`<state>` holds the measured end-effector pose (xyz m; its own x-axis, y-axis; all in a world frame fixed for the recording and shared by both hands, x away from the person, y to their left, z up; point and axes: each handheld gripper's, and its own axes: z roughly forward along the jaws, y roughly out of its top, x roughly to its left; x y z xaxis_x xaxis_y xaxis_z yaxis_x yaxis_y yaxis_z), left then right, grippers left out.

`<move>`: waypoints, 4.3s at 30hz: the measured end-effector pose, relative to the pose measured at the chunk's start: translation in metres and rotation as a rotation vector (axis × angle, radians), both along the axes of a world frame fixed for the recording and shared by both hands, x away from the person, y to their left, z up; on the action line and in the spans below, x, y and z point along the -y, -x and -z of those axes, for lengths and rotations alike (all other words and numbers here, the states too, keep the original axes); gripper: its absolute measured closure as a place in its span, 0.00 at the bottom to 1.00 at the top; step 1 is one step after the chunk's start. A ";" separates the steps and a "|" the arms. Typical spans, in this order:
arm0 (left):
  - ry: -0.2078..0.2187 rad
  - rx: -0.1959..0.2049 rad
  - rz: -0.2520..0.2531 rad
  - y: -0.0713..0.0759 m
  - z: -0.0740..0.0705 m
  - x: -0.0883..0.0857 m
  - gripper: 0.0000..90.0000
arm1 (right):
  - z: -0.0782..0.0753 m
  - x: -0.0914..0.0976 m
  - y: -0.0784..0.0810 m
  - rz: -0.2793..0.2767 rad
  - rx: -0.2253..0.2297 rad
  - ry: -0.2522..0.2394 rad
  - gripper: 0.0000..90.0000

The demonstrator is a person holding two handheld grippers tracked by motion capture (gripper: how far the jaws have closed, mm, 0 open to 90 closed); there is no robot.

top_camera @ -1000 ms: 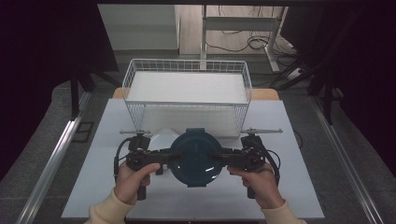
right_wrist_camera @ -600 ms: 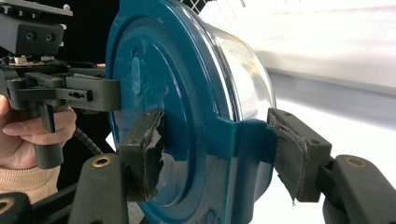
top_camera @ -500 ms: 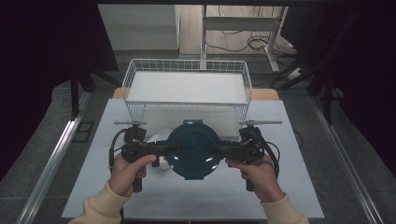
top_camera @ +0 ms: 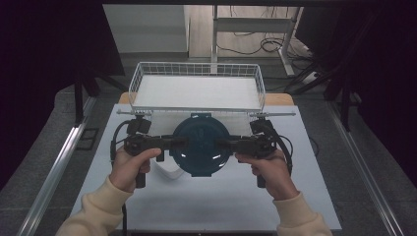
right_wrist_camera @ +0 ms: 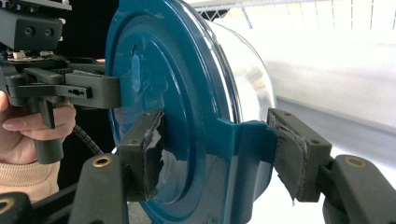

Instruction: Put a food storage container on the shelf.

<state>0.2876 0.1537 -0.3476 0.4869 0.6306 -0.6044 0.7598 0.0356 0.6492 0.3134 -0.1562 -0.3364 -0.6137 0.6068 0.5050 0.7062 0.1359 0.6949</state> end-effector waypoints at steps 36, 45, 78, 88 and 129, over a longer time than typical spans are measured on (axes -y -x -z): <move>-0.004 0.017 0.013 -0.077 -0.046 -0.015 0.42 | -0.042 -0.012 -0.072 -0.004 0.016 -0.011 0.44; 0.005 0.015 0.013 -0.092 -0.058 -0.019 0.42 | -0.054 -0.016 -0.085 -0.002 0.009 -0.009 0.44; 0.031 -0.052 0.010 -0.163 -0.068 -0.029 0.42 | -0.070 -0.023 -0.155 -0.001 -0.049 -0.008 0.45; 0.034 -0.095 -0.007 -0.176 -0.059 -0.031 0.42 | -0.063 -0.025 -0.173 -0.007 -0.088 -0.011 0.45; 0.075 -0.048 -0.154 -0.202 -0.036 -0.031 0.26 | -0.036 -0.030 -0.202 0.181 -0.202 -0.100 0.12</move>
